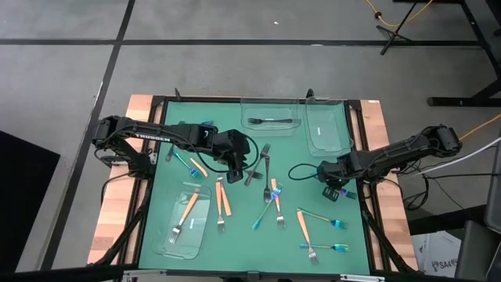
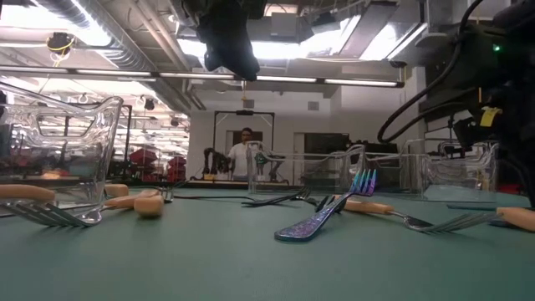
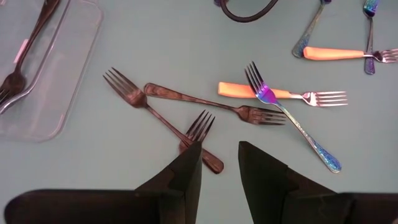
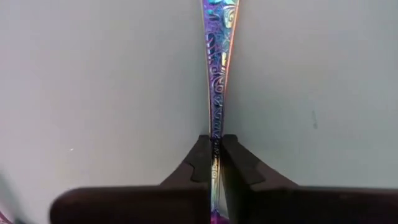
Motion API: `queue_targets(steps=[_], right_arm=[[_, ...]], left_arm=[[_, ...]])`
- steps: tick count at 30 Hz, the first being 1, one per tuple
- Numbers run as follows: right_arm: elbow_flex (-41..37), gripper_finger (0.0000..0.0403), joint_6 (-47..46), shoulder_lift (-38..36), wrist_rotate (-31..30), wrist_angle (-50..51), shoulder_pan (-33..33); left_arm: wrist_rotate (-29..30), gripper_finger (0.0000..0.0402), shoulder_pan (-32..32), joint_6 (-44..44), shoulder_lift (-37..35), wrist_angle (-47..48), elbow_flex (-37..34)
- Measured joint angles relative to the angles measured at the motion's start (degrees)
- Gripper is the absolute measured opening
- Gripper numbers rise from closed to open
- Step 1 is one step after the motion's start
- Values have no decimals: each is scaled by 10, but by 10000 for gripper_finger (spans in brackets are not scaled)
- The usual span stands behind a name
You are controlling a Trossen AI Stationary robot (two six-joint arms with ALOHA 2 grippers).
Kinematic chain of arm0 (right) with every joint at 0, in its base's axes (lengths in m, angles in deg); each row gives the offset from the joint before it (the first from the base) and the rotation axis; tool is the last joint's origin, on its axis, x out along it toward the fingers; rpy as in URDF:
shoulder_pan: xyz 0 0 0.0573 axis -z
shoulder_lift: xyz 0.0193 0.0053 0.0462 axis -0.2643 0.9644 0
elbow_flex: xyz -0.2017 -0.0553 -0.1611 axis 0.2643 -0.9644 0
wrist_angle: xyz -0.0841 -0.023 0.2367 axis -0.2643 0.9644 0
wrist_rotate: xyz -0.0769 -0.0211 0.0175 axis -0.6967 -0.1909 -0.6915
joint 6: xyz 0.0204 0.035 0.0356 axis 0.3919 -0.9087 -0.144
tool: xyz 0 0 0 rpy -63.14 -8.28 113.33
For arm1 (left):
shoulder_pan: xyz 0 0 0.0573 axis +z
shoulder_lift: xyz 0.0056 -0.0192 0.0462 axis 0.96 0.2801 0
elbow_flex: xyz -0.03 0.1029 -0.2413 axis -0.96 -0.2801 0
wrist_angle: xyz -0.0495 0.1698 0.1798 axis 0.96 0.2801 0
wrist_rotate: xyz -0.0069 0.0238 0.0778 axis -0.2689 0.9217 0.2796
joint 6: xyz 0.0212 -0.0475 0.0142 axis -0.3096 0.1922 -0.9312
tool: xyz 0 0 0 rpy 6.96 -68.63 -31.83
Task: Sort silverware by color (type)
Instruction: Put the blue fork into the top right transparent bin
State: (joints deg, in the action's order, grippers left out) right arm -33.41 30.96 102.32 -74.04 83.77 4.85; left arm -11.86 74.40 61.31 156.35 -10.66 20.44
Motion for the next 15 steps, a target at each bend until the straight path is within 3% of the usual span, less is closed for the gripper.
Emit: queue_targets(steps=[7,15], right_arm=[[13,4,14,2,9,6,0],[84,2,75,1,23,0,0]], left_arm=[[3,99,0,0,0,0,0],[3,99,0,0,0,0,0]])
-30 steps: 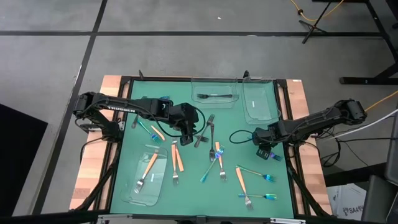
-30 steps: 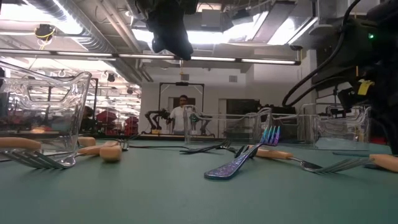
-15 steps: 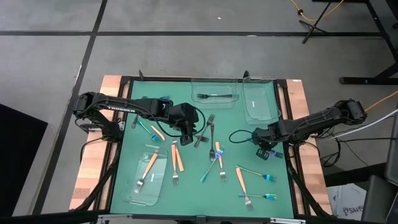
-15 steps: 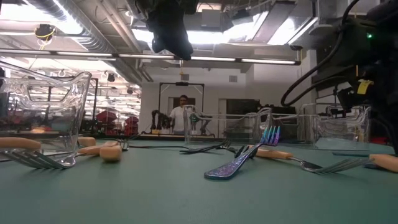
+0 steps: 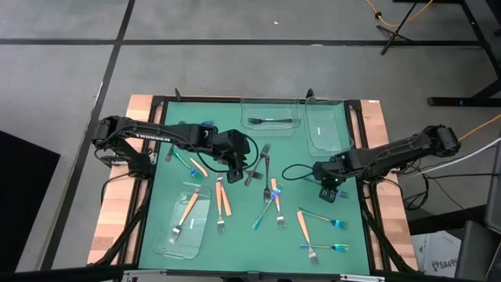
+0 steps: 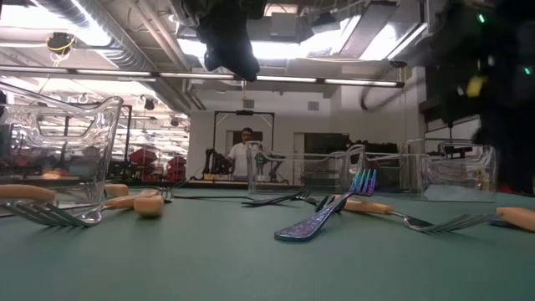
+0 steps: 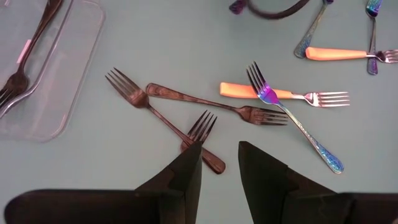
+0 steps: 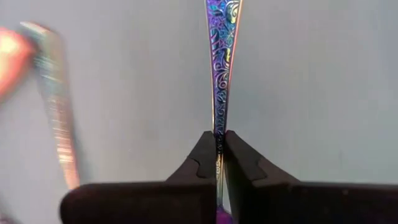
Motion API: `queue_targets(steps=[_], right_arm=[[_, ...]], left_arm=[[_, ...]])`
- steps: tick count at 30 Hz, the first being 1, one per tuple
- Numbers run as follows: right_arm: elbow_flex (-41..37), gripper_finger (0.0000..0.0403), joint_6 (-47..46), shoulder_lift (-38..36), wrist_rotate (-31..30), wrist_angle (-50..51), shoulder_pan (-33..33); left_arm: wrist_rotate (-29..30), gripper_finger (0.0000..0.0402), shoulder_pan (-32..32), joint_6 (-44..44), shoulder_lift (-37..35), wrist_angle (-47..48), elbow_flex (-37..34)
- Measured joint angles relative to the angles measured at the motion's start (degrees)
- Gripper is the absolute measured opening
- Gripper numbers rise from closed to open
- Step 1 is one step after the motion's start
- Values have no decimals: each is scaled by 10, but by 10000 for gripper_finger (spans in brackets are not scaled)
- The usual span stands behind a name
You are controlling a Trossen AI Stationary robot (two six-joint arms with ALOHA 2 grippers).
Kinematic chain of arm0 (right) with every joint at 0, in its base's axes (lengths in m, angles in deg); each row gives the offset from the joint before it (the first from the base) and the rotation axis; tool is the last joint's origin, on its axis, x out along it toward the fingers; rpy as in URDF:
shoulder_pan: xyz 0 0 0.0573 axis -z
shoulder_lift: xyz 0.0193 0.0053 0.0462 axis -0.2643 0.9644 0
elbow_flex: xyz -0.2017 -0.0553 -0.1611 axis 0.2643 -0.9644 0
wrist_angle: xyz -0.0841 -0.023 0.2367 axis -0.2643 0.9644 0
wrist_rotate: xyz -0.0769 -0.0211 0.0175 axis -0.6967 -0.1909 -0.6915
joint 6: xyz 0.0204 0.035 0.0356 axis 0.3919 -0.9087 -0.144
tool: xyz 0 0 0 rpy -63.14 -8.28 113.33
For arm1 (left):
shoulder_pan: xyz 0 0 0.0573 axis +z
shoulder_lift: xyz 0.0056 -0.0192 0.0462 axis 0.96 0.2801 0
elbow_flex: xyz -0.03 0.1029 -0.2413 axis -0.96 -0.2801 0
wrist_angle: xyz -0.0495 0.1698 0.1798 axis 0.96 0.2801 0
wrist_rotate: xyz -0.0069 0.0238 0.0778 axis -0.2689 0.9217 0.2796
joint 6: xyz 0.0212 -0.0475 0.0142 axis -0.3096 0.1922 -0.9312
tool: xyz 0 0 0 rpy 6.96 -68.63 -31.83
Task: Sort silverware by color (type)
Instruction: Put the blue fork into the top right transparent bin
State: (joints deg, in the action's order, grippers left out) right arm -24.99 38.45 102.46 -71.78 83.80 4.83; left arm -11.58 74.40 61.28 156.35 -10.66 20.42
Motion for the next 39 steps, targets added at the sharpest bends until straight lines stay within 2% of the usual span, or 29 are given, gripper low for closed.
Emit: queue_targets(steps=[7,13,18,22,29,35,39], right_arm=[[87,2,36,-1,-5,12,0],[184,2,49,-1,-74,97,2],[251,2,52,-1,-131,160,42],[285,2,76,-1,-165,171,104],[298,3,164,-1,-166,171,270],[298,3,226,-1,-128,156,423],[267,3,242,-1,-95,109,503]], left_arm=[[0,99,0,0,0,0,0],[0,99,0,0,0,0,0],[0,99,0,0,0,0,0],[0,99,0,0,0,0,0],[0,99,0,0,0,0,0],[0,99,0,0,0,0,0],[0,99,0,0,0,0,0]])
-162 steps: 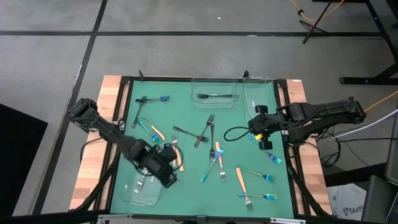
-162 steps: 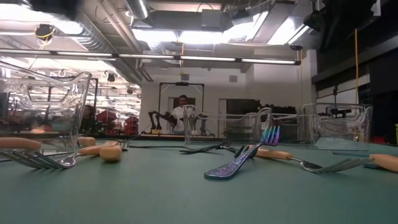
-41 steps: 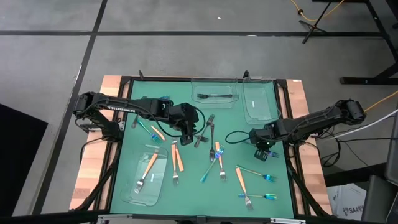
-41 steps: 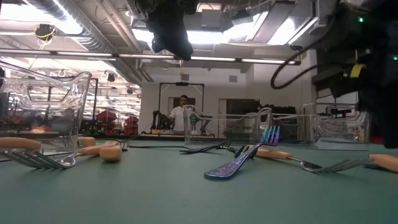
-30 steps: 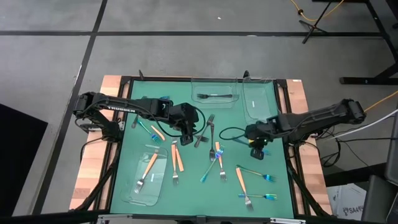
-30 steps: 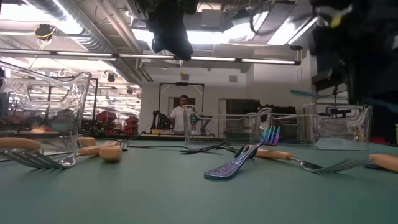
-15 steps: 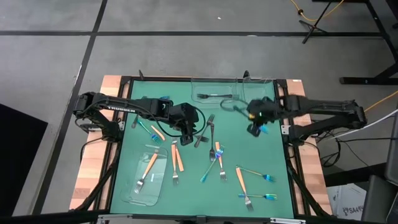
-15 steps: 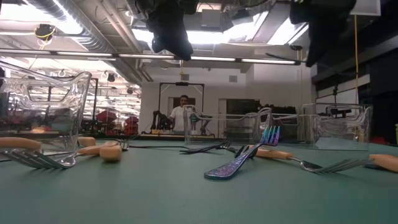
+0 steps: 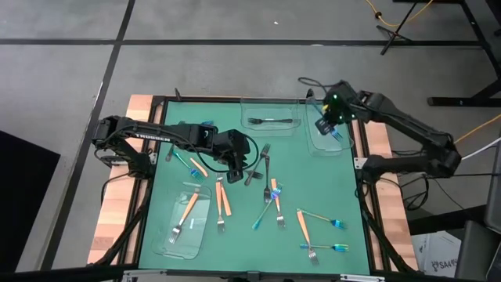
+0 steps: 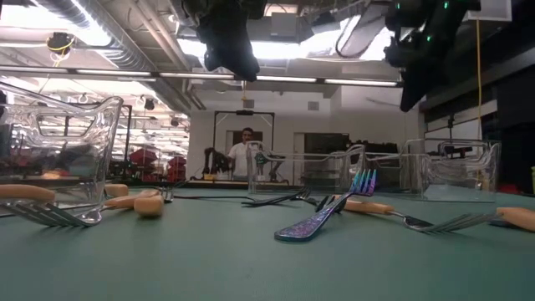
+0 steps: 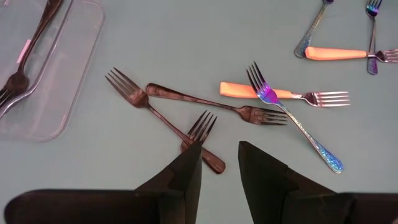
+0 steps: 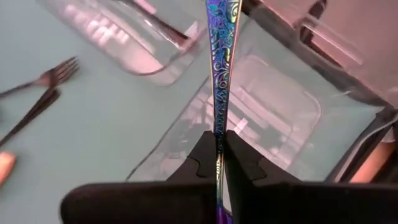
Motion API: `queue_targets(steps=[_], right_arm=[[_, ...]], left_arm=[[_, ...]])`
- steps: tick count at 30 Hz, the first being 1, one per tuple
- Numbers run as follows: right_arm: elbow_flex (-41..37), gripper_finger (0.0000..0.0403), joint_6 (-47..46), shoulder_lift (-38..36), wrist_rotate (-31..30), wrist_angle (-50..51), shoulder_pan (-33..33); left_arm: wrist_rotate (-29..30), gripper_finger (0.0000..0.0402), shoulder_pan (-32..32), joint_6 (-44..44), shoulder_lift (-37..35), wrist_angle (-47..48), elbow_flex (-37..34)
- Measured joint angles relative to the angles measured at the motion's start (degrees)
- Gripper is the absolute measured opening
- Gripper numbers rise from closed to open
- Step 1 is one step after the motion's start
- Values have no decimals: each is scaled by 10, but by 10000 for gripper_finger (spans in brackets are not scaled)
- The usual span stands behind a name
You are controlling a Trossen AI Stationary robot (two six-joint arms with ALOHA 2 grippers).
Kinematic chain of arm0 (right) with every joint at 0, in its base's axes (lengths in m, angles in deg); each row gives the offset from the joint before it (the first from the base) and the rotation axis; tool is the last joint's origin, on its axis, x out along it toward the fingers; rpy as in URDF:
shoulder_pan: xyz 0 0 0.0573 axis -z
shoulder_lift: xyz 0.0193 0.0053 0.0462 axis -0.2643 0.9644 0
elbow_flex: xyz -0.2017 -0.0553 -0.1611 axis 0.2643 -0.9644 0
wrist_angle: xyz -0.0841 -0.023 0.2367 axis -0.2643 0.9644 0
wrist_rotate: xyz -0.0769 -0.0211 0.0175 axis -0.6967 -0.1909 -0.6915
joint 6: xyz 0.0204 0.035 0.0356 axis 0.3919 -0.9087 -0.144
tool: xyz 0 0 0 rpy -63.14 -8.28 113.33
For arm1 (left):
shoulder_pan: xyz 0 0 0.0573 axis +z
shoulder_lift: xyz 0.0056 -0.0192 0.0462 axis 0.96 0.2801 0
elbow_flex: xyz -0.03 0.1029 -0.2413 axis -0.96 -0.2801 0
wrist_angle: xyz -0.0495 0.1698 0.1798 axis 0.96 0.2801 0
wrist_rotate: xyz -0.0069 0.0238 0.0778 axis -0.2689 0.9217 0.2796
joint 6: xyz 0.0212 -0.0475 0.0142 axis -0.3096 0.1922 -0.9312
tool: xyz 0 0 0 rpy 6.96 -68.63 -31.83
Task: Sort silverware by color (type)
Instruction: Put the blue fork into the top right transparent bin
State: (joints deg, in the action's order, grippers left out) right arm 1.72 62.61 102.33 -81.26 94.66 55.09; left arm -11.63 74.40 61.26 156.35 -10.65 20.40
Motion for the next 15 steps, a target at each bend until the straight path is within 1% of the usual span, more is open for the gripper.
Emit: queue_targets(steps=[3,8,12,15], right_arm=[[-36,3,4,0,14,-47,48],[-108,3,5,5,24,-135,99],[-168,3,4,13,24,-195,122],[-210,3,3,19,24,-241,125]], left_arm=[[0,99,0,0,0,0,0],[0,99,0,0,0,0,0],[0,99,0,0,0,0,0],[0,99,0,0,0,0,0]])
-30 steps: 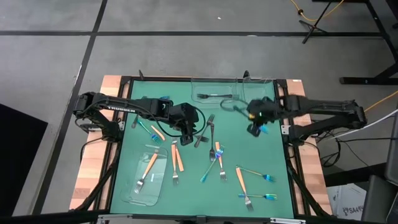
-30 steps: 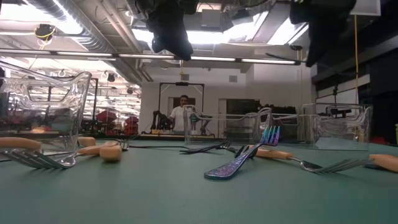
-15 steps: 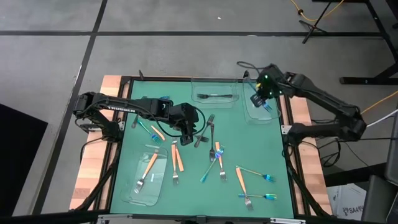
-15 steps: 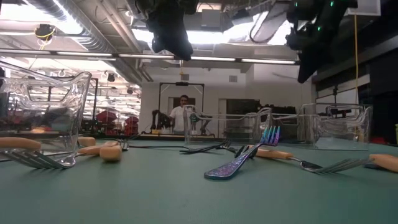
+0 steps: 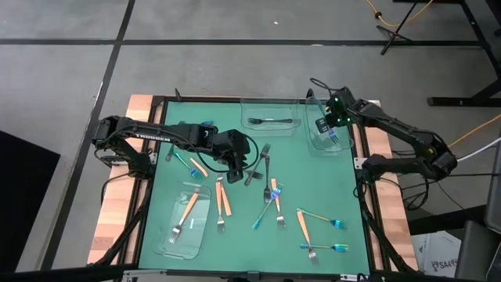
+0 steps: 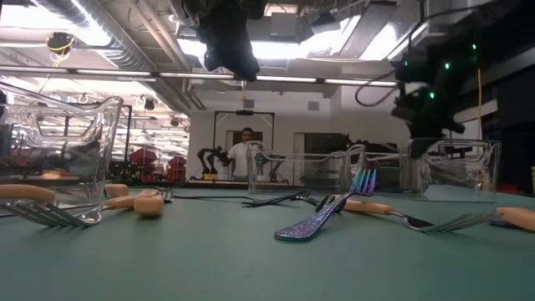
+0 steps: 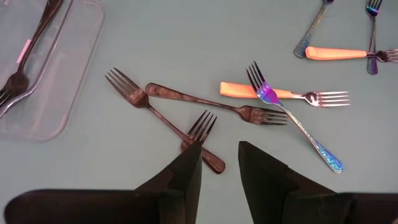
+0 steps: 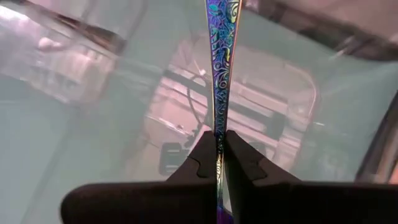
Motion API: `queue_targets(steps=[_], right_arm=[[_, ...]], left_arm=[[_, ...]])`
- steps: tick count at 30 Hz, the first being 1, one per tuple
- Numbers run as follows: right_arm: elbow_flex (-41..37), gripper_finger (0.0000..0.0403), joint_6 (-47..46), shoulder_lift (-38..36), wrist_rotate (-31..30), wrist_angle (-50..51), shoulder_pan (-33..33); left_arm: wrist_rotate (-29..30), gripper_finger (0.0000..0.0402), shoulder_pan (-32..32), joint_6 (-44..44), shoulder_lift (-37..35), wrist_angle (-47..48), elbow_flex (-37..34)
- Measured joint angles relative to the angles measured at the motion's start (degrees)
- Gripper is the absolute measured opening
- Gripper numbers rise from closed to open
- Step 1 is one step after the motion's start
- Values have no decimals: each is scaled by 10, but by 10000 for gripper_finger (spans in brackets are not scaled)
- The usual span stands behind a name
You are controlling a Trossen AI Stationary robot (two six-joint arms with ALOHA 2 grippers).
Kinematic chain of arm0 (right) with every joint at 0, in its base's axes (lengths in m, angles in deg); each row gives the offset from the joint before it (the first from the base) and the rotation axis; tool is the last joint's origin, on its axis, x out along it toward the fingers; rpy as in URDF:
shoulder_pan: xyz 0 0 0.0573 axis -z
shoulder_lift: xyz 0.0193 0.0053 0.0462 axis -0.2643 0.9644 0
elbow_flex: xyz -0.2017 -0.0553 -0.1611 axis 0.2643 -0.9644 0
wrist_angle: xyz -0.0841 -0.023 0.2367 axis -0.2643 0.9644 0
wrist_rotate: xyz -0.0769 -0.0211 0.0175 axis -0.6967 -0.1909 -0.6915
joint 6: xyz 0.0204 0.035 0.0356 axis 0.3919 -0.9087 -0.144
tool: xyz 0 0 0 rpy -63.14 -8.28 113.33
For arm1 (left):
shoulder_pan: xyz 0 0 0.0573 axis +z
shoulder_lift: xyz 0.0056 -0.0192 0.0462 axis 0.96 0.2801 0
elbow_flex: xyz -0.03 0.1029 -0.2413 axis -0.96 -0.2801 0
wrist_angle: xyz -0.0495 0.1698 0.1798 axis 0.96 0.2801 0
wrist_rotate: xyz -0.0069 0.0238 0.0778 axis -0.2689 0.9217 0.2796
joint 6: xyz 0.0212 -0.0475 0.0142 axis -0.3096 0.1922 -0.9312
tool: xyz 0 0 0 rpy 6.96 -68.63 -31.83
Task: Sort silverware by color (type)
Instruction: Put the blue fork into the top right transparent bin
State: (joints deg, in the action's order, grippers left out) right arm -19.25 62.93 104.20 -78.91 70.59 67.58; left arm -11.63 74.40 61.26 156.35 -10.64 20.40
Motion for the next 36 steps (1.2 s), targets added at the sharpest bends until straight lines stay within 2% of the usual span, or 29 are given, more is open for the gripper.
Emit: queue_targets(steps=[5,12,36], right_arm=[[-58,3,0,1,1,-62,-1],[-95,3,-3,1,0,-67,-1],[-98,3,-4,1,0,-67,-1]], left_arm=[[0,99,0,0,0,0,0],[0,99,0,0,0,0,0],[0,99,0,0,0,0,0]])
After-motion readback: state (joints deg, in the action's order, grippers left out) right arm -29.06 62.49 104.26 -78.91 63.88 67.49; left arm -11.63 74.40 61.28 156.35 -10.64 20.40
